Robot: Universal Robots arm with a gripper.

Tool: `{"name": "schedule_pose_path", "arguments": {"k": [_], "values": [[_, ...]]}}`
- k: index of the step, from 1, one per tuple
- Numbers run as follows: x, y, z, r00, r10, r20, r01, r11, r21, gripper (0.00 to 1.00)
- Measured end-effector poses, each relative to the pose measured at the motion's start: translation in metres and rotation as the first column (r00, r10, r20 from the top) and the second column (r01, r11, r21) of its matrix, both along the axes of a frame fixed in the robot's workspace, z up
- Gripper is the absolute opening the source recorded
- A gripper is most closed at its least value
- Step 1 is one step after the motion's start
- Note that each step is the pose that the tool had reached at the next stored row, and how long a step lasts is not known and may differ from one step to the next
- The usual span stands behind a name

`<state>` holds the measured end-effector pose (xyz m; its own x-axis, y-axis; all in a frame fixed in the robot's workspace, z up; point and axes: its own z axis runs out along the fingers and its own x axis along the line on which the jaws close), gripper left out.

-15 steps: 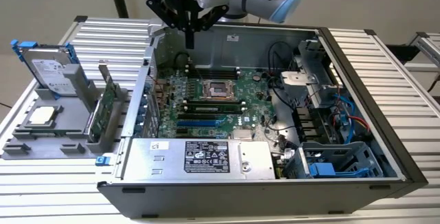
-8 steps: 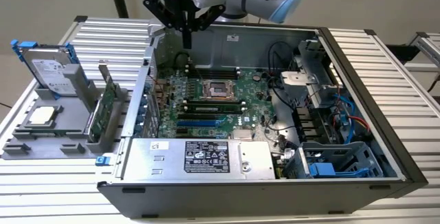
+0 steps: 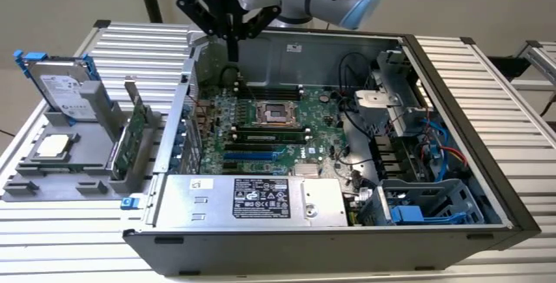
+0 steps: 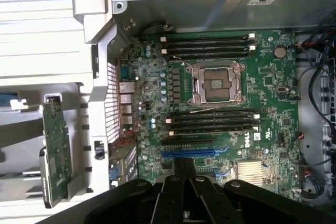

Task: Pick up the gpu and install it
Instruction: 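Reach for the gpu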

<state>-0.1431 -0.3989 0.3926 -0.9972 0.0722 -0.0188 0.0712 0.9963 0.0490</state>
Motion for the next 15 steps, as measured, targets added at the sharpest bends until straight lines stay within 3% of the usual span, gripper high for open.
{"name": "schedule_pose_path", "arguments": {"k": [15], "values": [[-0.0099, 0.0, 0.0, 1.0, 0.0, 0.0, 0.0, 1.0, 0.0003, 0.0]]}}
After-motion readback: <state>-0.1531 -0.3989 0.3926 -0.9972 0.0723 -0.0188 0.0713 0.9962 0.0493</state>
